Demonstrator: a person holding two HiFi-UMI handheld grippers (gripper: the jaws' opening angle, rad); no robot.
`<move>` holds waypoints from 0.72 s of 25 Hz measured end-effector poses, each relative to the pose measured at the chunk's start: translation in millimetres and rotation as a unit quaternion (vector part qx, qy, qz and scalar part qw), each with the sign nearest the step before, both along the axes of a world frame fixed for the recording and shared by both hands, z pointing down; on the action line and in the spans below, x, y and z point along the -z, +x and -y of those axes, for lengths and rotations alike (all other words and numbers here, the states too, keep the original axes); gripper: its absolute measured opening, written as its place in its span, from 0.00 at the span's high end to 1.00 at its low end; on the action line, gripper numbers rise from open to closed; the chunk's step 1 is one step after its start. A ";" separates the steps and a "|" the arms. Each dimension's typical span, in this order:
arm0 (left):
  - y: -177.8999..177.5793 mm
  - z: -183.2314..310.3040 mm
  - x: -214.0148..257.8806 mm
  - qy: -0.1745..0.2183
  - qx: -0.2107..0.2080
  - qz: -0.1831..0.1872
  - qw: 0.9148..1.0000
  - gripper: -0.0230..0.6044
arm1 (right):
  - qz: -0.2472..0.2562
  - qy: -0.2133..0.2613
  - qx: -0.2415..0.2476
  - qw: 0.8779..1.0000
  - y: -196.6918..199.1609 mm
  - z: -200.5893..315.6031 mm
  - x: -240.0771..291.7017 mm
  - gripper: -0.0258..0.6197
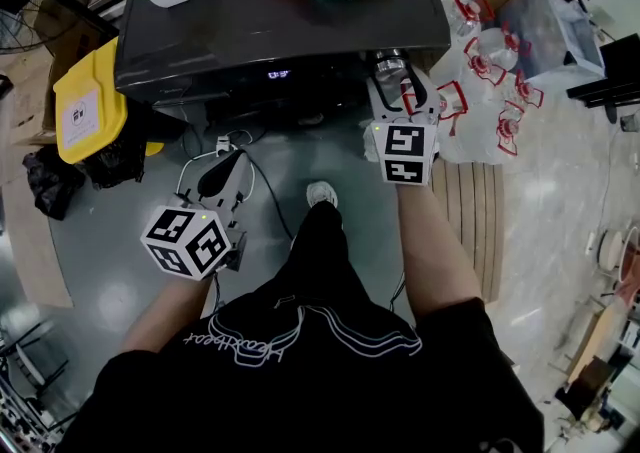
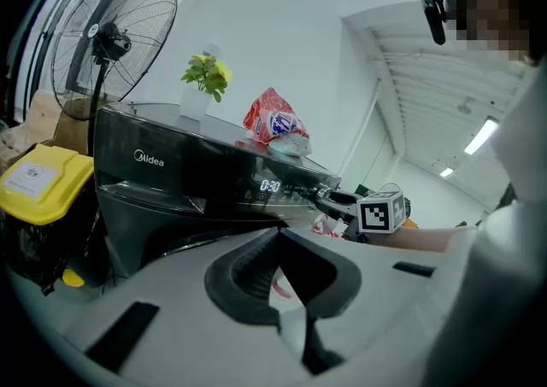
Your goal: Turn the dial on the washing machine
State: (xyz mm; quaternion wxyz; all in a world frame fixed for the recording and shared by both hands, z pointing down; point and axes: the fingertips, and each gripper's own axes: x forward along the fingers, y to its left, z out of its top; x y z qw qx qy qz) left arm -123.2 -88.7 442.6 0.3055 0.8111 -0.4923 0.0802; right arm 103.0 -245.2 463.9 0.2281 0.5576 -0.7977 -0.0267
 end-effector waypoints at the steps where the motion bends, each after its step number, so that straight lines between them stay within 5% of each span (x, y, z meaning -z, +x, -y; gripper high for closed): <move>1: 0.0 -0.1 0.0 0.001 0.000 -0.001 1.000 0.96 | 0.006 -0.003 -0.001 1.000 0.1 0.0 -0.1 0.53; 9: 2.7 -1.3 2.0 0.004 -0.003 -0.004 1.000 0.96 | 0.107 -0.032 -0.017 0.994 4.0 0.8 -1.7 0.53; 13: 3.4 -1.5 1.6 0.004 -0.003 -0.005 1.000 0.96 | 0.215 -0.068 -0.031 0.974 6.9 1.8 -3.1 0.53; 18: 4.0 -2.9 0.2 0.003 -0.003 -0.006 1.000 0.96 | 0.257 -0.085 -0.034 0.962 7.8 2.3 -3.3 0.53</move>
